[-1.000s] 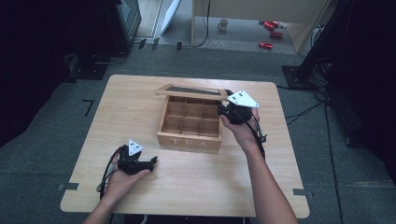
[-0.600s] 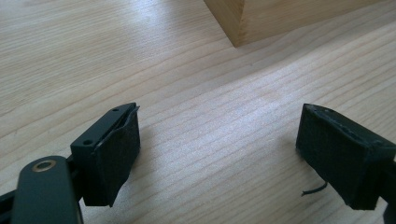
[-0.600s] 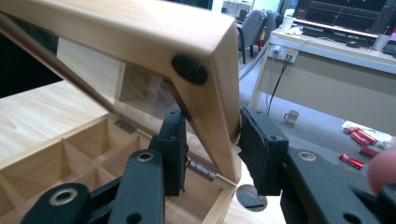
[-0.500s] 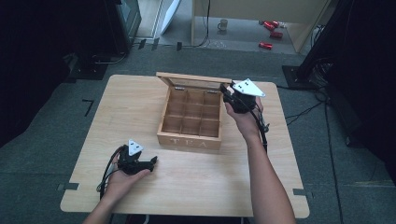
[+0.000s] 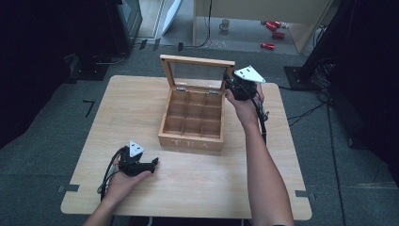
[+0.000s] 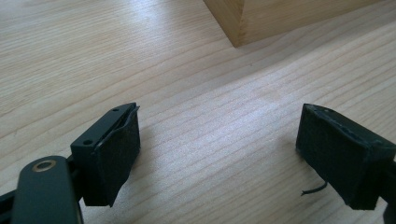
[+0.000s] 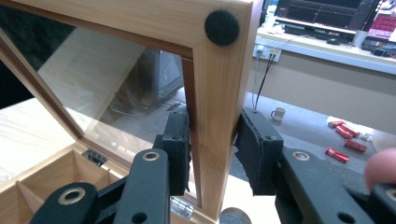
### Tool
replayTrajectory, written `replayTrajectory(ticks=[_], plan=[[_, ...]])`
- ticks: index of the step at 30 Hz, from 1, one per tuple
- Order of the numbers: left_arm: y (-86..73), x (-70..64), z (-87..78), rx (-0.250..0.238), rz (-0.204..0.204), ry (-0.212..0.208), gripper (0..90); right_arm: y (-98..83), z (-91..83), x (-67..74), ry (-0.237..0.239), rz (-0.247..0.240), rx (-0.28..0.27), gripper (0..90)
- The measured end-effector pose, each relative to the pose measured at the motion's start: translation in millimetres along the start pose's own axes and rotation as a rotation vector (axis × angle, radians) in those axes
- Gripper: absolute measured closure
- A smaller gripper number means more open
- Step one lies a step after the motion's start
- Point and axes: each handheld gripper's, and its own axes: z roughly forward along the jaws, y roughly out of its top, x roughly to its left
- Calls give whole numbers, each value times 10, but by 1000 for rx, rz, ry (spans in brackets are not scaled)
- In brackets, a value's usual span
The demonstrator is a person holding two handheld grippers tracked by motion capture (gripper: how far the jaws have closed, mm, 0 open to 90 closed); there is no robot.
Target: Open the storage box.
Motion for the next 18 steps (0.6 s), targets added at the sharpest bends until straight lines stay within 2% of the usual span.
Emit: replayTrajectory(ticks=[9, 18], plan=[[1, 4, -2, 2, 4, -1, 142, 112, 194, -118, 9, 66, 18, 665], [1, 7, -4, 4, 6, -2, 143, 194, 395, -206, -4, 123, 39, 665]])
